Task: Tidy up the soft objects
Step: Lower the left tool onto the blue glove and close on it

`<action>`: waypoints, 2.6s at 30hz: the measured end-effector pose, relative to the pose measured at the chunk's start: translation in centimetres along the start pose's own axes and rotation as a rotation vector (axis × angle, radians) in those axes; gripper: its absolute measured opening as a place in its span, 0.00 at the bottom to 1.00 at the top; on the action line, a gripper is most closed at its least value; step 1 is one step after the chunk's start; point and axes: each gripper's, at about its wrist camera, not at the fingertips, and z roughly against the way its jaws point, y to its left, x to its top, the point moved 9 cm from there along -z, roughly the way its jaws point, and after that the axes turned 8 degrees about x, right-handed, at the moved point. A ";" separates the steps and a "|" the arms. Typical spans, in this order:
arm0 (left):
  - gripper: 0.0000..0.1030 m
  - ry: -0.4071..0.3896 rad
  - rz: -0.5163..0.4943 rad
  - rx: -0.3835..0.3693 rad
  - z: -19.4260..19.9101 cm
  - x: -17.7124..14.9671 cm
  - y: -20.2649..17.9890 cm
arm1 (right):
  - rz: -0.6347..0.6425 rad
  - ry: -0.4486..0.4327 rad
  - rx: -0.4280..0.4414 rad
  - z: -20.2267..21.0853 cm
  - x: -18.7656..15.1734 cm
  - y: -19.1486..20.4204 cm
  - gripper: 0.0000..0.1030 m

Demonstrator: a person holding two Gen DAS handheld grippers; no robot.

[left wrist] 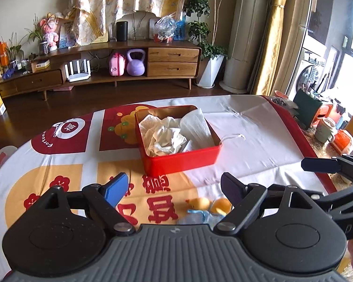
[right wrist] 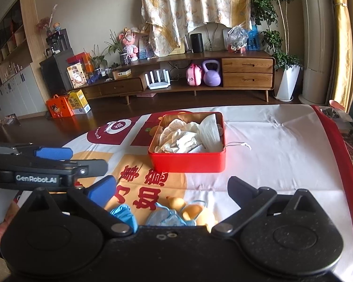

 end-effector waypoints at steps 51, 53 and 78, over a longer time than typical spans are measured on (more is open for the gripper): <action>0.91 0.230 0.060 0.057 -11.5 -13.1 2.7 | 0.157 0.307 0.081 -8.0 -12.2 -6.0 0.49; 0.91 0.221 0.049 0.069 -11.6 -13.1 2.6 | 0.154 0.301 0.086 -8.1 -12.1 -6.0 0.46; 0.09 0.178 -0.006 0.105 -11.5 -12.9 2.4 | 0.064 0.248 0.107 -8.5 -10.4 -5.3 0.08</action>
